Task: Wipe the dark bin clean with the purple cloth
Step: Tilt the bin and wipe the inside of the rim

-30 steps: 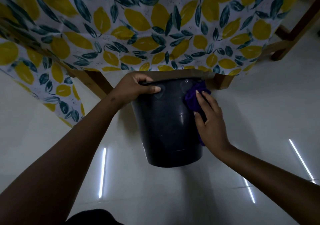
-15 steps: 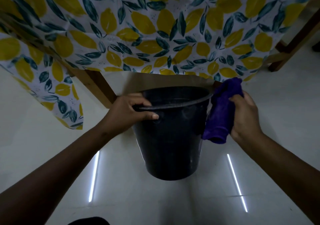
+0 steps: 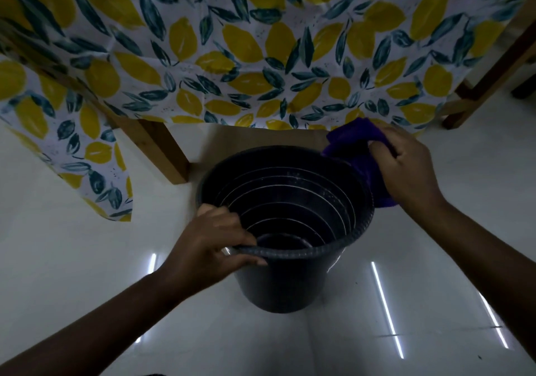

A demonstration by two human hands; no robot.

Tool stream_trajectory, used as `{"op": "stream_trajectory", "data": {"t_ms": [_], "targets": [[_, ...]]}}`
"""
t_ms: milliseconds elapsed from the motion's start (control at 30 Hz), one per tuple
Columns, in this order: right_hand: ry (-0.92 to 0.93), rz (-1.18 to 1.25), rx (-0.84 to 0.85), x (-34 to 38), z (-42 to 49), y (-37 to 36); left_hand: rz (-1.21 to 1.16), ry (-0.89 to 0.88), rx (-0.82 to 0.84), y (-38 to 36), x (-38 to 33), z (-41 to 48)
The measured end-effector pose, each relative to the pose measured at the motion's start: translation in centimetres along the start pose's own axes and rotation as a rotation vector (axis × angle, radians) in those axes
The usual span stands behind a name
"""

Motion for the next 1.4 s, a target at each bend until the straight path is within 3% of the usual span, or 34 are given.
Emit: {"op": "stream_trajectory", "data": {"t_ms": [200, 367, 500, 767, 1000, 1133, 1200, 1333, 1400], "targets": [[0.153, -0.13, 0.167, 1.4, -3.1, -1.6, 0.089, -0.136, 0.007, -1.2, -0.7, -2.5], [0.331, -0.458, 0.377, 0.7, -6.7, -3.7, 0.092, -0.176, 0.108, -2.2, 0.1, -3.7], [0.341, -0.5, 0.36, -0.7, -8.1, -3.6, 0.093, -0.19, 0.139, -2.9, -0.1, -3.8], [0.194, -0.442, 0.316, -1.0, -8.3, -2.9, 0.078, -0.128, 0.169, -4.1, 1.8, -4.2], [0.018, -0.496, 0.1, -1.0, -6.9, -2.7, -0.041, 0.062, 0.222, -3.0, 2.5, -2.7], [-0.161, -0.389, 0.142, -2.5, -5.5, -2.5, 0.113, 0.453, -0.023, -2.6, 4.5, -2.3], [-0.189, -0.339, 0.137, -2.9, -4.7, -2.0, 0.072, 0.612, -0.034, -3.0, 5.3, -2.6], [-0.088, -0.358, 0.032, -2.3, -3.5, -0.2, 0.065, 0.603, 0.025, -3.5, 5.5, -2.6], [-0.131, -0.371, 0.086, -3.0, -3.3, -0.3, 0.092, 0.599, 0.051, -3.6, 5.6, -2.6]]}}
Point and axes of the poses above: each hand's wrist, its own z-axis towards the middle knuckle, its own y-axis out of the back of the hand, x = y × z, the point moved 6 cm from there along z, towards the middle knuckle, and after that the axes turned 6 degrees about z, right-handed, at the moved point
